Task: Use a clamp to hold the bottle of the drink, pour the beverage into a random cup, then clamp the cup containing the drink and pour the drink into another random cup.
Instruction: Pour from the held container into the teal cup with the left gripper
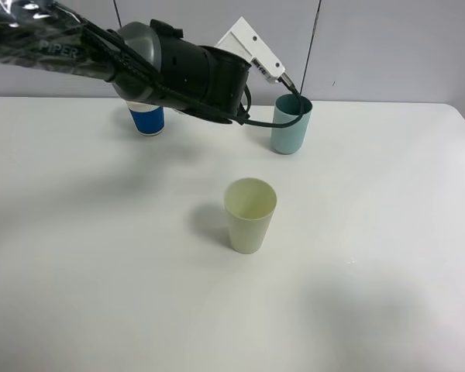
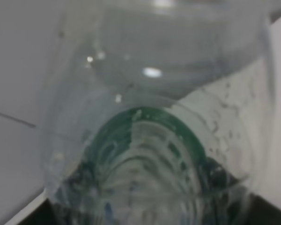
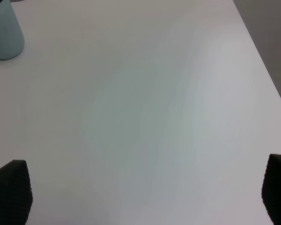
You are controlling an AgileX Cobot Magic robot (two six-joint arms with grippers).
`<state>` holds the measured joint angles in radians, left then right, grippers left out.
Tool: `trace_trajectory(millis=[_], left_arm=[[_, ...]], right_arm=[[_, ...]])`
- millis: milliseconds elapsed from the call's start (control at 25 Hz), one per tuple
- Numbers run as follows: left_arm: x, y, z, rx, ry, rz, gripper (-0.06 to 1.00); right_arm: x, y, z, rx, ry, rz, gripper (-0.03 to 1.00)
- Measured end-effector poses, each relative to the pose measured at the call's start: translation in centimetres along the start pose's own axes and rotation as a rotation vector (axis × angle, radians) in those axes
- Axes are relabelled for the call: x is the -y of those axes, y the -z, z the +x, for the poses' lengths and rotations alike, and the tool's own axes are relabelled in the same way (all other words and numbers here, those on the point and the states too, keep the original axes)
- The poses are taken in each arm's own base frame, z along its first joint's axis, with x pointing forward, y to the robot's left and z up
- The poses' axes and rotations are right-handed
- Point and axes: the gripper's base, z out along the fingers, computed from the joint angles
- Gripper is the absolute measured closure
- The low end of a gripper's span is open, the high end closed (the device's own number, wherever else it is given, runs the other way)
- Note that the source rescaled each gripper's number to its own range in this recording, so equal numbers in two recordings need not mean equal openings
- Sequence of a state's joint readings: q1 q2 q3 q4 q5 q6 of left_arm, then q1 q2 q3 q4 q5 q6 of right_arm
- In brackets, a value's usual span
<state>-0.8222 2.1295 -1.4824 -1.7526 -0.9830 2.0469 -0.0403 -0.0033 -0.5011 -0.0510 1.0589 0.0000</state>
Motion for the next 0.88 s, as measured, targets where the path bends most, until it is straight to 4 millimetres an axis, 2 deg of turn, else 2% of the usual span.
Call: trace_trajectory(millis=[880], left_arm=[[4.7, -3.8, -3.2, 0.033, -0.232, -0.033, 0.94]], right_arm=[[0.0, 0.0, 0.0, 0.0, 0.0, 0.0, -0.03]])
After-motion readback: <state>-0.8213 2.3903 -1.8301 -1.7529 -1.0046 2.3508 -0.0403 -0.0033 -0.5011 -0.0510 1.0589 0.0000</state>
